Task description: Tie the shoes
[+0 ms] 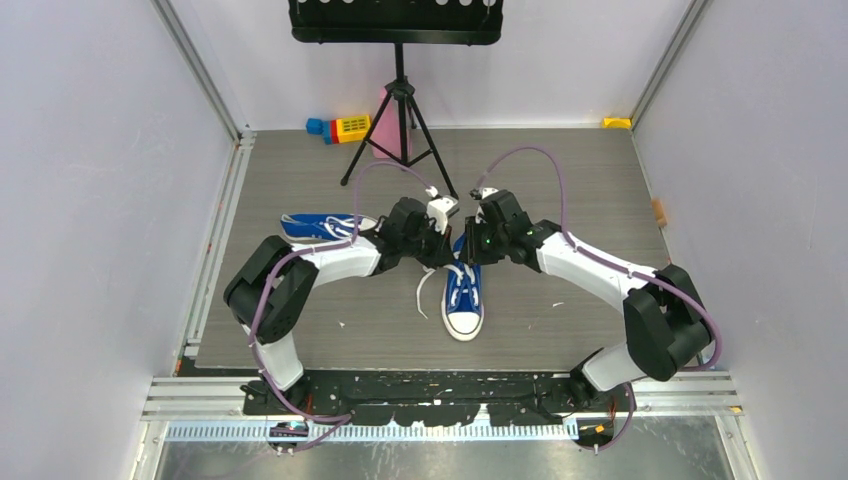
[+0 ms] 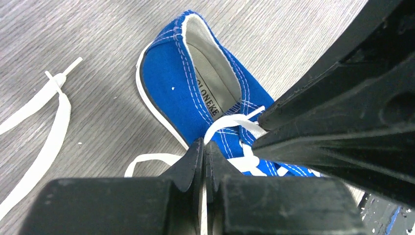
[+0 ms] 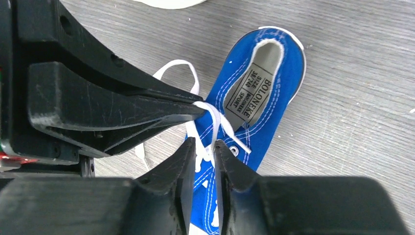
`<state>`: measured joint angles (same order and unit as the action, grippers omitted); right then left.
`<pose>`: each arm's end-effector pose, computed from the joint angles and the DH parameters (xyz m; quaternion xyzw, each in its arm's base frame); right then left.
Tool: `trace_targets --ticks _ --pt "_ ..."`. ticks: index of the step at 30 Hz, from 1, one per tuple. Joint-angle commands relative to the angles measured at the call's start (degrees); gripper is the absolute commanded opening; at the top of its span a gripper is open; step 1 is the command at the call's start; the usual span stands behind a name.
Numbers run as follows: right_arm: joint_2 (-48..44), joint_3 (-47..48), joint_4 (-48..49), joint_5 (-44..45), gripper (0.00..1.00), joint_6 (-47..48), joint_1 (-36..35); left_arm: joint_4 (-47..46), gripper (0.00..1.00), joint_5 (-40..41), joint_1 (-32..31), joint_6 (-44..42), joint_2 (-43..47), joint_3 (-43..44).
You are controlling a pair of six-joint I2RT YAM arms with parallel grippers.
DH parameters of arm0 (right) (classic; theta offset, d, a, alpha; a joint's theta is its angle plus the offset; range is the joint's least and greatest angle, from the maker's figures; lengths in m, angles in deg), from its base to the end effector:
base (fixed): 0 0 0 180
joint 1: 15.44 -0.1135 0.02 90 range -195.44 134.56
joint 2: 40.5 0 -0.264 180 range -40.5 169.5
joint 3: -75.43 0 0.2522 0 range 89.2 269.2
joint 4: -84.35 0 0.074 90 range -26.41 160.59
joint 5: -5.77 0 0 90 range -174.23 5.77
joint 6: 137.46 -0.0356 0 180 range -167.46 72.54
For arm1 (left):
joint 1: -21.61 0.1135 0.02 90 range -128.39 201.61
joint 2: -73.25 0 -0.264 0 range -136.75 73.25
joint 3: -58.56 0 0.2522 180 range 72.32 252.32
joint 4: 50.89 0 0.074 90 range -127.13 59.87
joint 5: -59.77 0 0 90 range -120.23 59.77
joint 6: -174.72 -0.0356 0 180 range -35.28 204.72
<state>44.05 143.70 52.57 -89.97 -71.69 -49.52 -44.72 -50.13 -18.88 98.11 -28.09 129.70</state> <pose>0.2549 0.1767 0.2242 -0.0979 0.9276 0.2150 0.2894 0.2784 -0.2536 0.1818 0.2817 0.8363 -0.3388 0.3262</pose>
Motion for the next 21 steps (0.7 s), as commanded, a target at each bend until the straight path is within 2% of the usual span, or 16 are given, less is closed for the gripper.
trace_targets --ticks 1,8,11,17,21 --pt "-1.65 -1.37 2.45 -3.67 0.31 -1.67 -0.22 -7.63 0.01 -0.43 -0.03 1.47 1.1 -0.65" --pt "-1.86 -0.58 1.71 -5.3 0.33 -0.05 0.07 -9.97 0.02 -2.61 -0.03 2.11 0.46 -1.36" --pt "-1.8 0.39 0.22 -5.0 0.43 0.22 0.23 -10.74 0.01 -2.84 -0.03 2.47 -0.02 -1.52" --pt "-5.22 0.53 -2.03 -3.85 0.47 1.49 2.6 -11.27 0.02 -3.3 -0.03 2.36 -1.04 -1.4" --pt "-7.36 0.78 -3.89 -2.58 0.58 2.59 3.85 -11.77 0.02 -3.69 -0.03 2.34 -1.69 -1.3"
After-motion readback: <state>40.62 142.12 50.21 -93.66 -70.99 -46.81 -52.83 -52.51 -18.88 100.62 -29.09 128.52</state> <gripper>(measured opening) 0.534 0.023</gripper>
